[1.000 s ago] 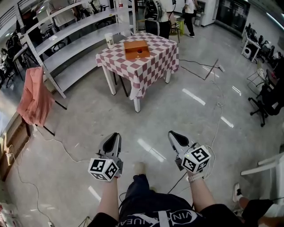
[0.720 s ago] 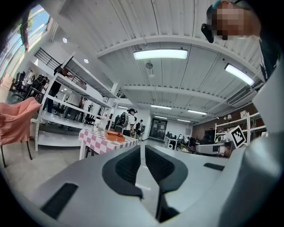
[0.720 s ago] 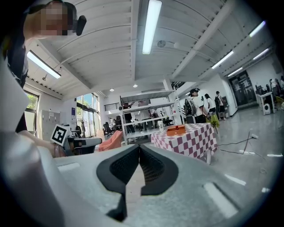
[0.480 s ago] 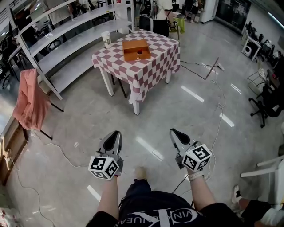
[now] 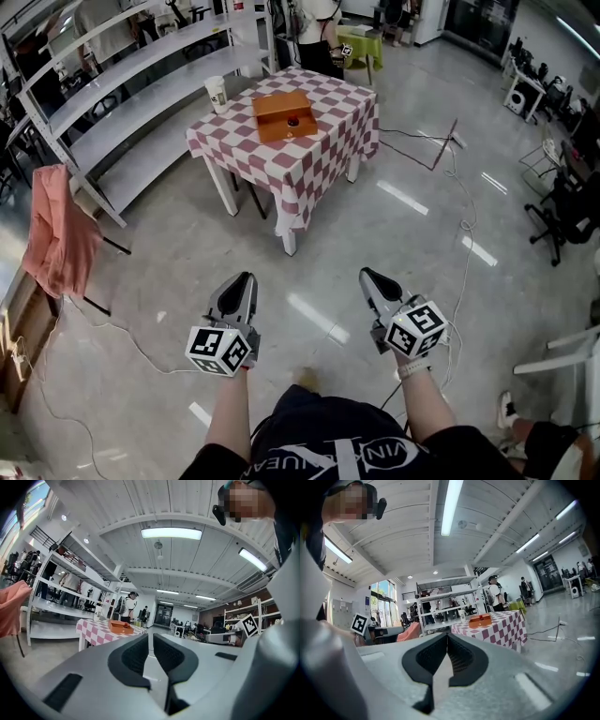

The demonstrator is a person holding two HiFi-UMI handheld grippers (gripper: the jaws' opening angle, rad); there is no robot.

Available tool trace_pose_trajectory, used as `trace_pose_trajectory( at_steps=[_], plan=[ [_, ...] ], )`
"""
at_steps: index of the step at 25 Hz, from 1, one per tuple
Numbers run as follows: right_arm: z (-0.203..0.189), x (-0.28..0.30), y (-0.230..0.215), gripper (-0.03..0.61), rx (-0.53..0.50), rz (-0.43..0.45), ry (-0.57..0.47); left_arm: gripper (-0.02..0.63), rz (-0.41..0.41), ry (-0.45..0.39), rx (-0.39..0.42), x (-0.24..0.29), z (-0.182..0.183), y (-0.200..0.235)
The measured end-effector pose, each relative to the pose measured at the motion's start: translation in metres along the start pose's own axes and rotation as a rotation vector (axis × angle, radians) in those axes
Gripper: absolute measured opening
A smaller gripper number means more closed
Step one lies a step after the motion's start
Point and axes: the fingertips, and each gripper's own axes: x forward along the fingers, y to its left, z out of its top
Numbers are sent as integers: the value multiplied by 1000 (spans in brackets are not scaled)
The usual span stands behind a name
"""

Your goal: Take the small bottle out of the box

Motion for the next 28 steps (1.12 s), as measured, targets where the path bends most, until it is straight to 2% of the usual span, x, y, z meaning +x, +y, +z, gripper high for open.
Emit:
trace_pose_trajectory(
  at_steps=[8, 17, 28],
  plan=[
    [0, 31, -5, 8, 18, -16, -12, 35, 2, 6, 2, 14, 4, 31],
    [0, 43, -16, 8, 37, -36, -9, 35, -3, 6, -8, 23, 2, 42],
    [4, 90, -43, 8, 34, -18, 15, 35, 39, 5, -24, 56, 4, 76]
  ],
)
